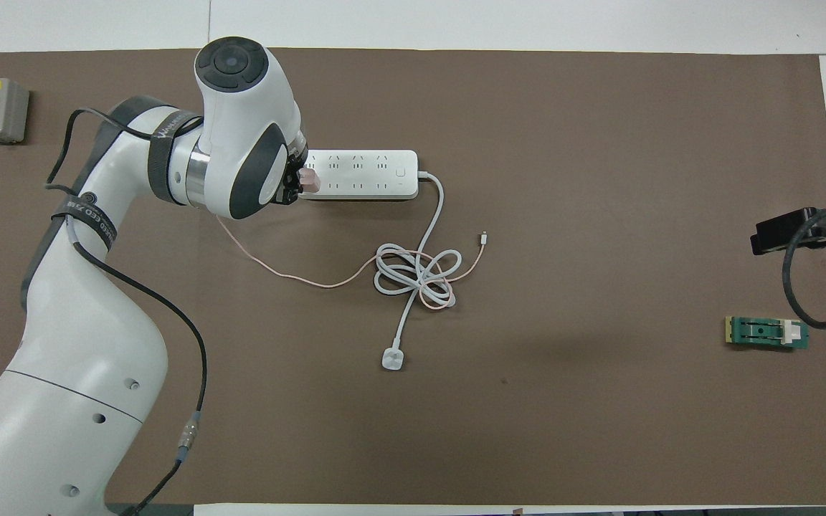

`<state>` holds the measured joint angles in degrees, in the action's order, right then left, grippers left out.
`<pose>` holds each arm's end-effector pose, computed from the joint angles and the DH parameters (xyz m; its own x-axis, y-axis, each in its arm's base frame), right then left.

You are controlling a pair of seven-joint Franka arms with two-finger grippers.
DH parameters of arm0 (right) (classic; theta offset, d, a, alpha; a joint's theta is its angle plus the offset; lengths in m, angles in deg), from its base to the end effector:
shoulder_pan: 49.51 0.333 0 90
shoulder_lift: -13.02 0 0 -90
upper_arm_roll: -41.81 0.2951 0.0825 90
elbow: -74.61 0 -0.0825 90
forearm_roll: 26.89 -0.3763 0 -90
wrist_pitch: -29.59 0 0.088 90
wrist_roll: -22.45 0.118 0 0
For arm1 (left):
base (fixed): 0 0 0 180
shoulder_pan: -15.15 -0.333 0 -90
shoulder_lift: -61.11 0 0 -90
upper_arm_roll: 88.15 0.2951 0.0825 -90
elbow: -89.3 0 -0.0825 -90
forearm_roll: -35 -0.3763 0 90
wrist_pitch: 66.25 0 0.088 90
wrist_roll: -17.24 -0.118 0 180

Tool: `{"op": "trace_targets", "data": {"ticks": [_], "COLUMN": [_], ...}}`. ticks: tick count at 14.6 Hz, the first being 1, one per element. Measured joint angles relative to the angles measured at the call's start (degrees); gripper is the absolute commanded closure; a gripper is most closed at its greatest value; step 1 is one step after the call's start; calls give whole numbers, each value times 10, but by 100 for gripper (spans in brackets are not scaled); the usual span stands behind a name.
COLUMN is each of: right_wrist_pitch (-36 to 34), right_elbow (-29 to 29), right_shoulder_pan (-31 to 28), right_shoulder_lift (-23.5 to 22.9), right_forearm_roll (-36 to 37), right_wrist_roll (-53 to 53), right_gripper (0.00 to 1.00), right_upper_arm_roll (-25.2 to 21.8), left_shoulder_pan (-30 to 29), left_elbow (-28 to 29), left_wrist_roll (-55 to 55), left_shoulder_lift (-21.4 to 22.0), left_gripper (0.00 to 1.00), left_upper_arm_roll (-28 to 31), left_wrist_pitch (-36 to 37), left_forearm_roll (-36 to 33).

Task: Plug charger into power strip
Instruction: 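Push the pink plug into the power strip socket with the left gripper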

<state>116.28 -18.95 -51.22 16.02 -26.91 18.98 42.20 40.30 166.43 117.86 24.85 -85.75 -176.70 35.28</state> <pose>0.5237 -0.0119 0.5872 0.9970 0.0376 -0.0674 0.0374 -0.9993 -0.0041 0.6442 -0.2765 0.3264 0.2162 0.9759 0.0293 0.9756 -0.2148 -0.0462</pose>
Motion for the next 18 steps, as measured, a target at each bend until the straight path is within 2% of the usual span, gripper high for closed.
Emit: {"op": "trace_targets", "data": {"ticks": [18], "right_wrist_pitch": [0], "right_elbow": [-6], "right_shoulder_pan": [0], "right_shoulder_lift": [2], "right_forearm_roll": [0], "right_wrist_roll": [0], "right_gripper": [0], "right_upper_arm_roll": [2], "left_shoulder_pan": [-2], "left_elbow": [1], "left_wrist_roll": [-3], "left_shoulder_lift": [-2], "left_gripper": [100], "left_upper_arm_roll": [3], "left_wrist_pitch": [-6], "left_forearm_roll": [8]}}
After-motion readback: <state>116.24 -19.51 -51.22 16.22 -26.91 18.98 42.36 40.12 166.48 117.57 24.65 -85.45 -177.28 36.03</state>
